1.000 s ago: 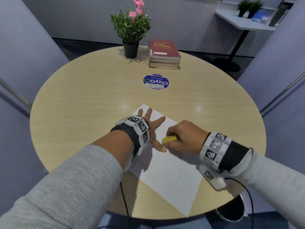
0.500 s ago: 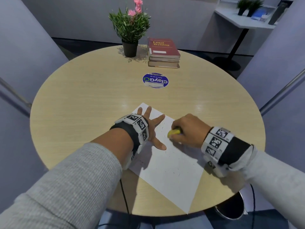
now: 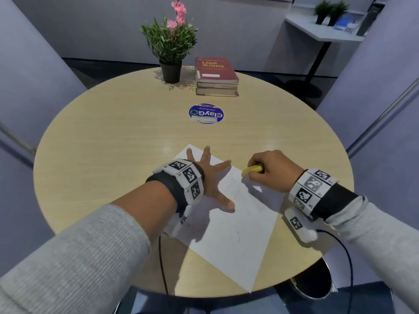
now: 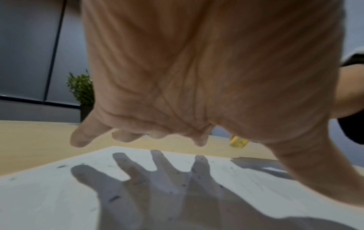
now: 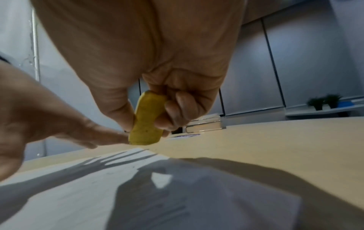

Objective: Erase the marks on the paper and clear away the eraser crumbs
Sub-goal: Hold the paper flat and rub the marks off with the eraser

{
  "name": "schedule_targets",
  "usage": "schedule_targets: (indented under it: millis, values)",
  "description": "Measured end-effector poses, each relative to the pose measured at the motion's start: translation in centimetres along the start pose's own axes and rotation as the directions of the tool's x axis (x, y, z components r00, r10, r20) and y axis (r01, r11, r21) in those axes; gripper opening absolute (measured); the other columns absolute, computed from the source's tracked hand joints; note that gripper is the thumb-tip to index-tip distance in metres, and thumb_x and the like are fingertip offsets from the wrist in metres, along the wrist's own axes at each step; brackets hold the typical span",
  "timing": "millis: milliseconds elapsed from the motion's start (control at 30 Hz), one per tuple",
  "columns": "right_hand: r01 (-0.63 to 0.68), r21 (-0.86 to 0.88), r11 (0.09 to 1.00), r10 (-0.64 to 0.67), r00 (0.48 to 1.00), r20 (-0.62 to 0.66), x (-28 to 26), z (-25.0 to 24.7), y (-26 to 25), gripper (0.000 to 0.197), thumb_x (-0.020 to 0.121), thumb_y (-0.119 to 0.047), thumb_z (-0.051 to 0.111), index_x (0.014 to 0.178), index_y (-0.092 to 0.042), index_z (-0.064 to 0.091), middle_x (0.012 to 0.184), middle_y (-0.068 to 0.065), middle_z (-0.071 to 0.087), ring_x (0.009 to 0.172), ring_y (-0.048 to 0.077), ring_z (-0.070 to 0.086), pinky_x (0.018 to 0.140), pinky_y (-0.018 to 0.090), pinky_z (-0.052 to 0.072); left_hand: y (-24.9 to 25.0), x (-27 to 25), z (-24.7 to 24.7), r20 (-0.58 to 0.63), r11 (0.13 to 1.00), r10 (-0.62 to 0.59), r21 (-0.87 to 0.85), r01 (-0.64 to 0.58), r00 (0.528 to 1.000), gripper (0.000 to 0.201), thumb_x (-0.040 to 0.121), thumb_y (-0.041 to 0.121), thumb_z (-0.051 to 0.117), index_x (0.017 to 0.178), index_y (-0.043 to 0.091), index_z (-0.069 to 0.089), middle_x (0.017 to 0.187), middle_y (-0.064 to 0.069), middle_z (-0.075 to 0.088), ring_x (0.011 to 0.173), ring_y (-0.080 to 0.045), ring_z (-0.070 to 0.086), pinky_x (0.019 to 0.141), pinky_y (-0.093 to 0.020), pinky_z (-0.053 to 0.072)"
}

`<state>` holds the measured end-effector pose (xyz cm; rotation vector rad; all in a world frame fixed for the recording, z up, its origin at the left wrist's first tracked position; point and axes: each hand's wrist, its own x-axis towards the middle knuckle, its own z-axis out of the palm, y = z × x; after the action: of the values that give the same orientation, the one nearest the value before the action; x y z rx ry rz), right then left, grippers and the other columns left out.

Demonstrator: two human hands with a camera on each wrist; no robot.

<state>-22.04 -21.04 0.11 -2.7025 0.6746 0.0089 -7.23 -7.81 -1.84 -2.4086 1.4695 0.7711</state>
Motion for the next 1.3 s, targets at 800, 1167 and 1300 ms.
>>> schedule_targets:
  millis: [800, 1167, 1300]
  values:
    - [0.117, -0.081, 0.99, -0.106, 0.986, 0.131, 0.7, 1.9, -2.6, 0.026, 0.083, -0.039, 0.063, 0.088, -0.014, 0.068, 0.074, 0.002, 0.066, 0.067, 0.019, 0.059, 0.067, 0.035, 0.052, 0.4, 2.0, 2.7, -0.013, 0.997, -0.052, -0.061, 0.051, 0.999, 0.133, 0.033, 0.097, 0.055, 0.134, 0.062, -0.024, 0.152, -0.014, -0.035, 0.13, -0.059, -0.03, 0.103, -0.075, 0.003]
    - [0.082, -0.116, 0.99, -0.072, 0.994, 0.083, 1.4, 1.3, -1.0, 0.028, 0.082, -0.042, 0.062, 0.086, -0.015, 0.069, 0.073, 0.003, 0.067, 0.069, 0.023, 0.063, 0.068, 0.038, 0.054, 0.6, 1.7, 2.5, 0.022, 0.995, -0.051, -0.082, 0.053, 0.998, 0.132, 0.035, 0.096, 0.057, 0.135, 0.062, -0.023, 0.151, -0.01, -0.037, 0.129, -0.06, -0.03, 0.102, -0.077, 0.003]
    - [0.224, -0.084, 0.971, -0.201, 0.954, 0.221, -0.9, 2.9, -3.0, 0.028, 0.081, -0.041, 0.059, 0.083, -0.015, 0.068, 0.069, 0.004, 0.065, 0.064, 0.022, 0.06, 0.061, 0.034, 0.051, 0.7, 1.6, 2.7, -0.012, 0.997, -0.052, -0.05, 0.051, 0.999, 0.131, 0.038, 0.095, 0.056, 0.137, 0.06, -0.021, 0.152, -0.014, -0.035, 0.13, -0.061, -0.028, 0.103, -0.075, 0.003]
